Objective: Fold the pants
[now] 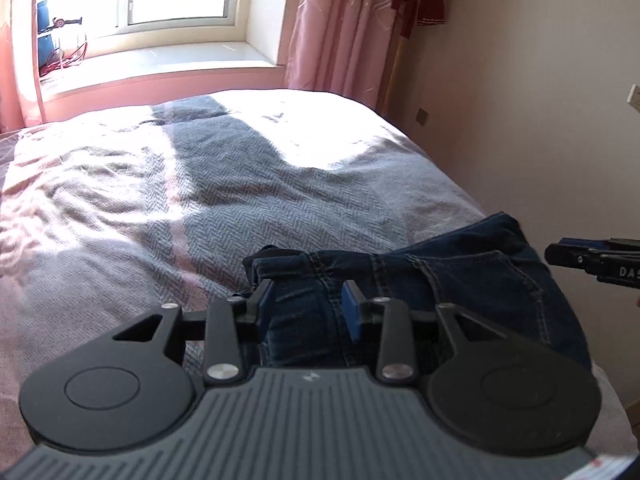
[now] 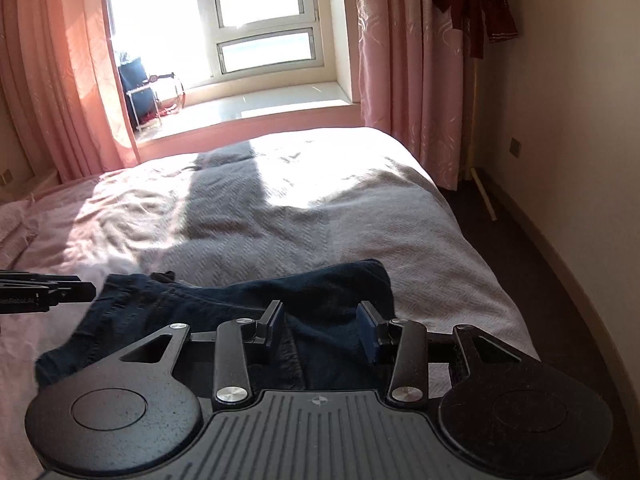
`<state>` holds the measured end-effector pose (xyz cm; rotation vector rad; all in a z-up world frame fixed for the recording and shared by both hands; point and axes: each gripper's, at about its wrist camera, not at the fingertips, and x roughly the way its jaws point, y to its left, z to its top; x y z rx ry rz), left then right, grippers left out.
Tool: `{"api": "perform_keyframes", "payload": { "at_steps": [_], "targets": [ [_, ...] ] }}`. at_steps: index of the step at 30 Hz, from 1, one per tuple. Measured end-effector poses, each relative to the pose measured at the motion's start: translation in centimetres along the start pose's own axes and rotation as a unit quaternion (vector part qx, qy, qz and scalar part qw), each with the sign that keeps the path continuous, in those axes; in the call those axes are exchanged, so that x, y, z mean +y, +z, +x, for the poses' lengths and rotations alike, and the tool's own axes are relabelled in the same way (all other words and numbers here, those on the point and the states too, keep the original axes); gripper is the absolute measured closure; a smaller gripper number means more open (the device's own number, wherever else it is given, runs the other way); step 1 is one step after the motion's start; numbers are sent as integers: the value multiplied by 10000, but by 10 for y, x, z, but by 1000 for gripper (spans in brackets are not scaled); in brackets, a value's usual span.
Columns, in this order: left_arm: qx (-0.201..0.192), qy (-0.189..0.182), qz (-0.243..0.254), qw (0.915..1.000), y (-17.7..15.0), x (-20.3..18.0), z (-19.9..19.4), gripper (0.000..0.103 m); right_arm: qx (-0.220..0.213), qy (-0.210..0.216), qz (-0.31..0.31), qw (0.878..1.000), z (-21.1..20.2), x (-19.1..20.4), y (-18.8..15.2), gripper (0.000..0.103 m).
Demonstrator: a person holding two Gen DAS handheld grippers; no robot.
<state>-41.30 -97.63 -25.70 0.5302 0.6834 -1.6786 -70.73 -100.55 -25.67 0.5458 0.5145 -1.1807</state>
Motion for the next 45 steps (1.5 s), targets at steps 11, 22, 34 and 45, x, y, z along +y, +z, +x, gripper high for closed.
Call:
{"api": "perform_keyframes", "payload": {
  "at_steps": [11,22,34,45],
  "targets": [
    [622,284,323,9971,-62,-33,-1,68,655,-227,-881,9937,-12,46,-76,65],
    [1155,685,-261,9906,-38,-52,-66,58,792,-64,175,9967,-76,50,-57,64],
    [1237,924,-372,9873,-46,-106,-193,31,1196,44,562,9912,-173,86,-62,50],
    [785,907,112,9927,-63,-147,-307,15,796,38,569,9952,-288,130,-71,48]
  ]
}}
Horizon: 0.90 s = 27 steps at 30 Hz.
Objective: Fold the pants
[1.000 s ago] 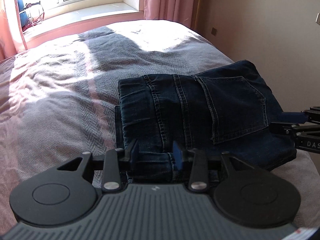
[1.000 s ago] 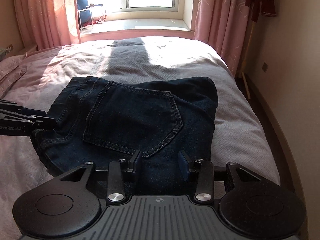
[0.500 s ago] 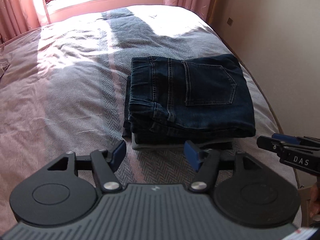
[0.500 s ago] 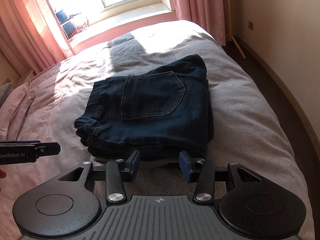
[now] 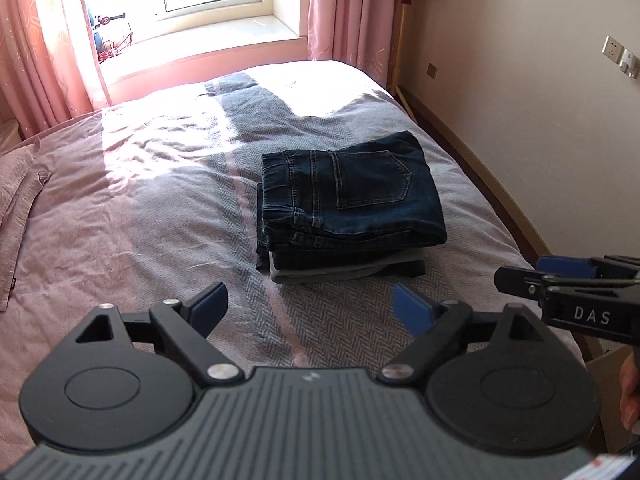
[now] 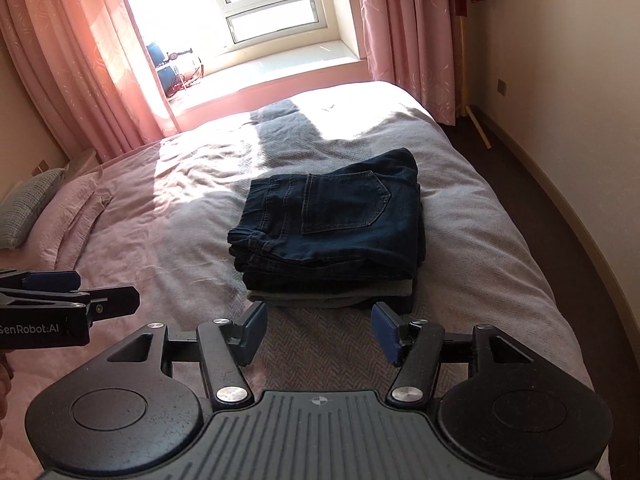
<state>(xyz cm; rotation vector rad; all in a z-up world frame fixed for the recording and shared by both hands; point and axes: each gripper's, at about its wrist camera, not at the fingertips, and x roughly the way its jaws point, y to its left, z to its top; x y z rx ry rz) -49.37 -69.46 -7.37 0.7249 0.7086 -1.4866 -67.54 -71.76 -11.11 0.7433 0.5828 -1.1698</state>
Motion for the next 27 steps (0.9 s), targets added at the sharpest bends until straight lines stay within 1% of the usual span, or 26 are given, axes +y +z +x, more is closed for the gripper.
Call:
{"api": "perform_keyframes", "payload": {
  "at_steps": [3,4,6,10,13,21,27],
  "targets": [
    [-88,55,81,9999,-17,-2,-26,11,-69,-24,65,10000,-29,13,-14,47],
    [-142,106,128,9998,-23,-3,-34,11,-96,-15,82,9999,-39,16,-20,47],
    [-236,88,208,9995,-36,-4,-50,11,-136,-28,99,9999,-55,23,-30,47],
    [-282,-86,70,9995,-62,2,-79,11,-212,-12,70,9997,-84,36,-51,47],
    [-320,-69,37,9995,-80,5,-97,11,-246,-19,50,9997,-103,42,-67,47],
    [-364,-125,-16,9993,-108,6,-127,11,-287,55,-25,9996,-136,55,-101,47],
    [-334,-142,34,9993,-121,1,-133,11,-295,105,-62,9995,-146,61,-114,47]
  ]
}}
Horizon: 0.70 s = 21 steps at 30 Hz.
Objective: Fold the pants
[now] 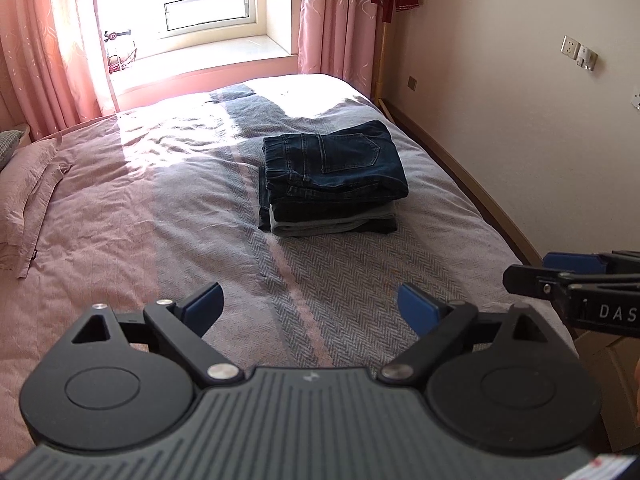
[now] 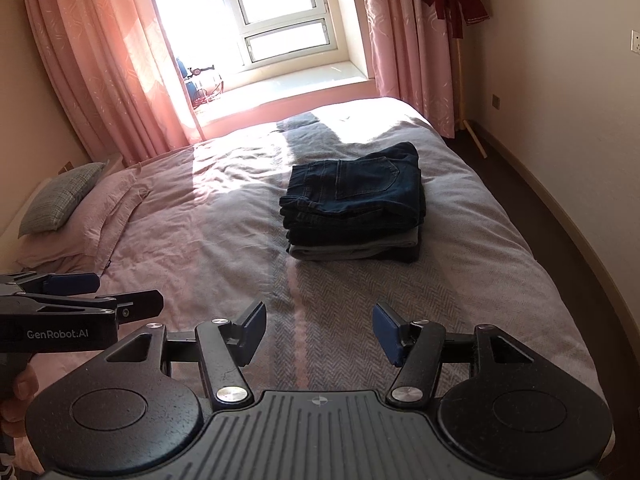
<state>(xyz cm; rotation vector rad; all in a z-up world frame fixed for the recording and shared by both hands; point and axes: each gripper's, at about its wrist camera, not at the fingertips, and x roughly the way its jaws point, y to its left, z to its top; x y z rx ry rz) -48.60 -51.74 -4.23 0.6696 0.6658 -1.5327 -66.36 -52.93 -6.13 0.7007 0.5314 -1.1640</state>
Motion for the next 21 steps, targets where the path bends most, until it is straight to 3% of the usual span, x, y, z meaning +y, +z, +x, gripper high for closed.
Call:
{"api": "perform_keyframes", "payload": {
  "at_steps": [21],
  "targets": [
    [59,-35,-12,10000,1,-2,11,11,154,76,-75,9998,13,-2,-1,47]
  ]
}}
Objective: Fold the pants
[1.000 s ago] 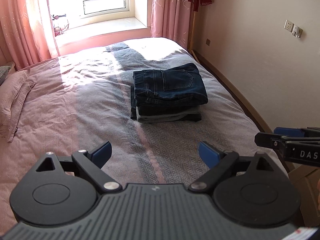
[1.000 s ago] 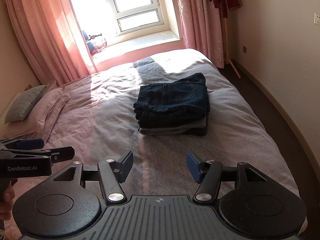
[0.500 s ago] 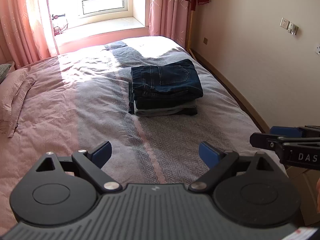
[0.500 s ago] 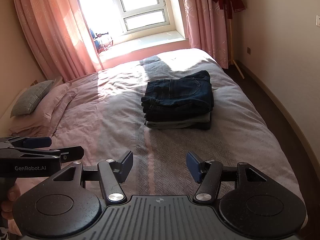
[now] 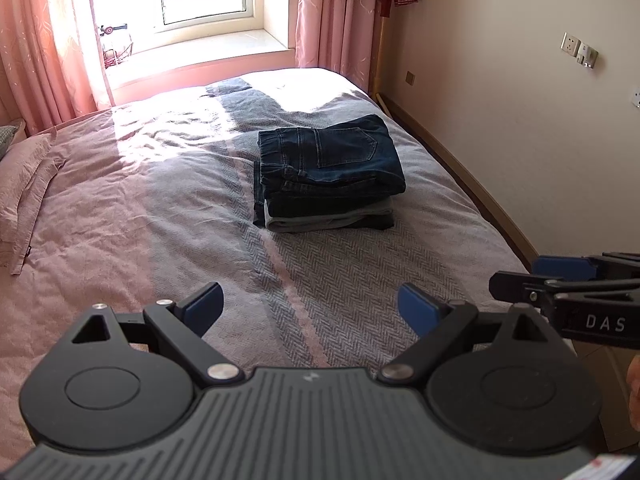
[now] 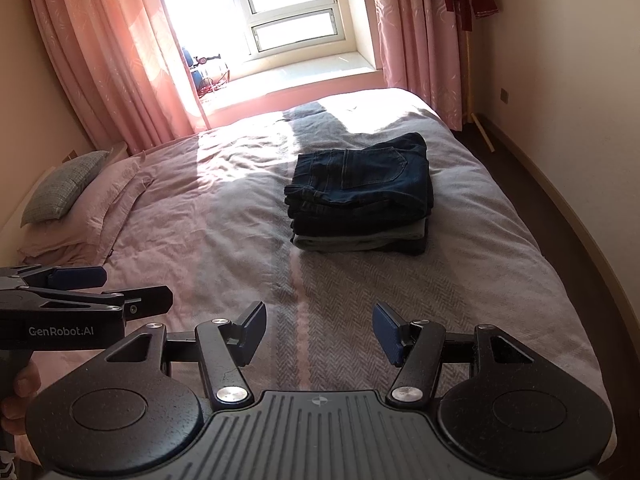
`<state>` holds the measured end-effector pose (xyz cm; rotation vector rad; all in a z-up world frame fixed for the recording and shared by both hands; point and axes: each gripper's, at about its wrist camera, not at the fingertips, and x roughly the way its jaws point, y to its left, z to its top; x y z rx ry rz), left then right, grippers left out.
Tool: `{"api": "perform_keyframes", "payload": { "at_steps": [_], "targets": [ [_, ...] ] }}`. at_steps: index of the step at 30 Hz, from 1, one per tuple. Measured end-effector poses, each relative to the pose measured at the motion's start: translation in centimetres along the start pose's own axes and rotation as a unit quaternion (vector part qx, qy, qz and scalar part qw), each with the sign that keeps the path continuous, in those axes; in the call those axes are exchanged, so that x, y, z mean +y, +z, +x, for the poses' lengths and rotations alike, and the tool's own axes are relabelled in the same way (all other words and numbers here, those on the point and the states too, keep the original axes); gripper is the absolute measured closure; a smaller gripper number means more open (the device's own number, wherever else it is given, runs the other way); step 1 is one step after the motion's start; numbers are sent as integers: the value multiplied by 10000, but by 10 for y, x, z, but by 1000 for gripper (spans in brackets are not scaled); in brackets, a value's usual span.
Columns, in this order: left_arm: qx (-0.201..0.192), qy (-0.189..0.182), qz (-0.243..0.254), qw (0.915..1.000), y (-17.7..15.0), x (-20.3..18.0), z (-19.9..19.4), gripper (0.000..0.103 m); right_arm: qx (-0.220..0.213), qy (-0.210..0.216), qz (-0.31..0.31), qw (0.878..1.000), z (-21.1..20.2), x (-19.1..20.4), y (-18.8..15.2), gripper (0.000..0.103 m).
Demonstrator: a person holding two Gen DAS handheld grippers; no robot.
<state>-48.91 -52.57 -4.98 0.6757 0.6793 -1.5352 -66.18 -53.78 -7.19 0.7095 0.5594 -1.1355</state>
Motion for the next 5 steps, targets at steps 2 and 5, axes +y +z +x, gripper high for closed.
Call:
{"api": "perform_keyframes", "payload": {
  "at_steps": [2,5],
  "targets": [
    [-21,-1,8,10000,2,-2,3,11,10,7,-11,10000,3,-2,2,47],
    [23,5,12,10000,6,-3,8,11,28,22,-21,10000,7,-4,5,47]
  ]
}}
